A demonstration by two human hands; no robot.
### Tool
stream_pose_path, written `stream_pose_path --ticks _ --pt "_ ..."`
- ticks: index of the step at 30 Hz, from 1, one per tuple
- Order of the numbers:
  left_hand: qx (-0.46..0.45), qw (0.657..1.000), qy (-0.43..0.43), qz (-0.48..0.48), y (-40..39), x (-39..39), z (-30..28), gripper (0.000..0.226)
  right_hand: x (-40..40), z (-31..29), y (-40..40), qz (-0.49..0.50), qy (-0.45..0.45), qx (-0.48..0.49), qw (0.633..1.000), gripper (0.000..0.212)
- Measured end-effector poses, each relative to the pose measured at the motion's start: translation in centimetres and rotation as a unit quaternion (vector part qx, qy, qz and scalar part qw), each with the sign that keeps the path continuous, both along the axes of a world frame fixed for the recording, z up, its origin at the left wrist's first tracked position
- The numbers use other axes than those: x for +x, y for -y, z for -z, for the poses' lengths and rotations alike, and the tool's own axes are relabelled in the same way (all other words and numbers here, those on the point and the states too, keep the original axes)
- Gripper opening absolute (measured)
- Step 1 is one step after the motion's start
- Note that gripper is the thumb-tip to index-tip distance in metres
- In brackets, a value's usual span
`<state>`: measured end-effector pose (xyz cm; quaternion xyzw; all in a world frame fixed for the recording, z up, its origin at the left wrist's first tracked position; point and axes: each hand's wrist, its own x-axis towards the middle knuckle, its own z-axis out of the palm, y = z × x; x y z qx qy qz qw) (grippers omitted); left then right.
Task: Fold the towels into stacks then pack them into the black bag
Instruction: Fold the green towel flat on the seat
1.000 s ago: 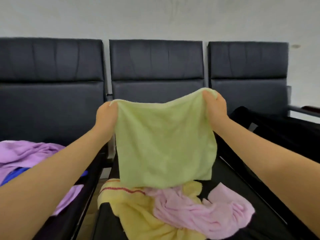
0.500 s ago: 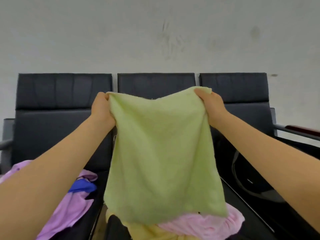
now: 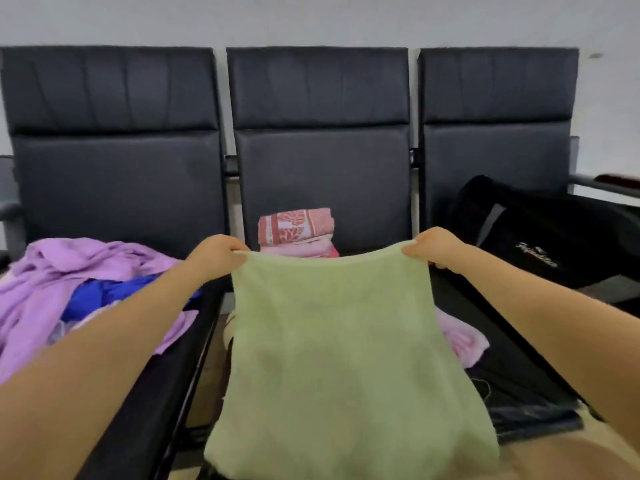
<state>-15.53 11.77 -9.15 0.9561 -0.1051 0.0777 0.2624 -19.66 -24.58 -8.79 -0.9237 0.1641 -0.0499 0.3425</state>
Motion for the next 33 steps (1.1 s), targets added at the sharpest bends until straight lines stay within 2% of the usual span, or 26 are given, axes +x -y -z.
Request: stream_pose_path --ticks 1,6,11,14,17,18,19,22,25,28,31,33 --pt "-0.015 1.0 -0.007 -0.013 0.2 0.4 1.3 0.019 0.5 1.3 0.1 0.014 -0.008 0.008 1.0 0.029" --pt "-0.16 0.982 -0.05 -0.086 1.3 2.9 6.3 0.024 3.7 6.3 0.6 0.061 0.014 0.188 0.98 0.02" --pt "-0.159 0.98 -0.014 -0.116 1.9 5.3 7.4 0.025 6.2 9.2 0.1 0.094 0.065 0.213 0.97 0.023" --pt "-0.177 0.976 -0.001 -0.13 2.3 6.9 8.0 0.024 7.8 9.2 0.0 0.107 0.11 0.221 0.963 0.033" --pt "-0.191 0.969 0.01 -0.155 2.8 8.2 8.7 0.026 9.9 9.2 0.1 0.117 0.126 0.267 0.948 0.02" --pt "-0.188 0.969 0.007 -0.161 3.1 8.5 9.1 0.029 10.5 9.6 0.1 0.123 0.121 0.279 0.945 0.01" --pt "-0.182 0.97 0.0 -0.16 3.4 8.5 9.6 0.032 10.9 10.1 0.1 0.13 0.109 0.28 0.945 0.014" --pt "-0.159 0.974 -0.028 -0.16 4.1 8.6 11.3 0.04 11.4 11.5 0.4 0.125 0.061 0.252 0.958 0.049" --pt "-0.152 0.973 -0.031 -0.171 5.2 8.4 11.2 0.045 10.7 11.5 0.7 0.12 0.072 0.223 0.965 0.06" --pt "-0.105 0.98 -0.001 -0.169 6.0 7.7 10.4 0.046 9.7 10.8 1.0 0.123 0.103 0.156 0.975 0.061" --pt "-0.039 0.987 0.02 -0.154 6.0 6.4 9.2 0.046 8.0 10.2 0.2 0.102 0.099 0.189 0.972 0.055" --pt "-0.029 0.99 0.009 -0.138 5.9 5.4 8.2 0.048 6.6 9.8 -1.3 0.065 0.07 0.208 0.974 0.047"
